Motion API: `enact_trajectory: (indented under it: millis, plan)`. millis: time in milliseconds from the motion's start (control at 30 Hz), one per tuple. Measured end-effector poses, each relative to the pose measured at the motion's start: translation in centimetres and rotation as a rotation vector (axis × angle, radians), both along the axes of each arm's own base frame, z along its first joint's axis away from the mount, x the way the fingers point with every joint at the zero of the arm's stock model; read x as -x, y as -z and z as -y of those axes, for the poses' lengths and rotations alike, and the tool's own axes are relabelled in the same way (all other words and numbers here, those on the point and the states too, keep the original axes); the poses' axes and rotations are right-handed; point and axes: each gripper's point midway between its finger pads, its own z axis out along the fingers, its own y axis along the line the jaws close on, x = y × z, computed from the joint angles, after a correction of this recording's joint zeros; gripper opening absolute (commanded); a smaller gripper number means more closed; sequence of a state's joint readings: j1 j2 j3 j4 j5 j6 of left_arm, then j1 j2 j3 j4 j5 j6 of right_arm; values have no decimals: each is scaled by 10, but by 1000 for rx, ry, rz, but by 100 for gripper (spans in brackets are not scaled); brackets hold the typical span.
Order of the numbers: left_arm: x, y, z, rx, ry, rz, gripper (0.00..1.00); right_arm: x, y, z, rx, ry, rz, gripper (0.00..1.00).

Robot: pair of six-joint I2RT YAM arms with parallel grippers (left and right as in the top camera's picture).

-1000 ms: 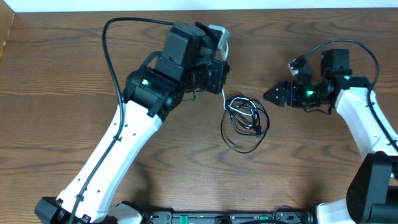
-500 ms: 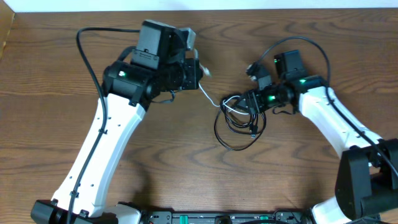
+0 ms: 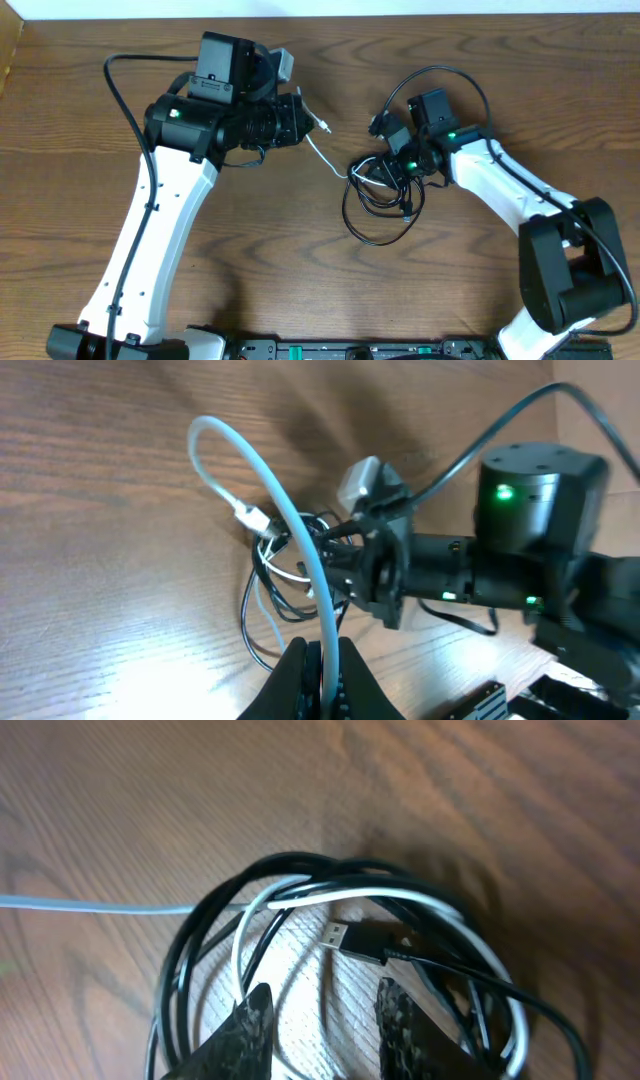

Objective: Untangle cables

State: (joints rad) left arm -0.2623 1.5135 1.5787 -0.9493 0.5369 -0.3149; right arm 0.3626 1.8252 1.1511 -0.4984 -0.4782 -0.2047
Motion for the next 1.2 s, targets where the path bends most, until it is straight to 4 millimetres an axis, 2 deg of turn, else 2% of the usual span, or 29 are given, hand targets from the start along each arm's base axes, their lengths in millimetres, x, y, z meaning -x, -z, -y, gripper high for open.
enact_trajectory:
  millis: [133,400,500,633,733,867,1033,1067,1100,1133,1200]
  plan:
    - [1,0,-1,8,-1,-8,8,4,12,-2,15,-20,-21,31]
    - [-1,10,0,3,0,-46,7,6,11,-6,-2,-37,-23,34]
    - [-3,22,1,-2,-10,-90,8,5,4,-10,-38,-37,-39,30]
    - [-7,37,2,-11,-20,-145,8,-8,-24,-17,-95,-23,-44,31]
    - [-8,46,2,-19,-21,-173,7,-4,-29,-17,-88,-25,-67,34]
    - [-8,62,-2,-57,-37,-225,7,16,-18,-19,-42,-54,-136,34]
    - [-14,88,-11,-130,-67,-273,7,38,16,-33,40,-109,-214,34]
    - [-15,93,-13,-147,-74,-280,8,41,22,-34,52,-117,-226,26]
    - [-16,97,-16,-164,-81,-288,8,45,28,-37,65,-128,-236,11]
    - [-16,101,-19,-184,-88,-295,8,48,33,-39,78,-130,-244,1]
    - [-16,108,-24,-216,-99,-308,8,49,40,-38,113,-123,-249,1]
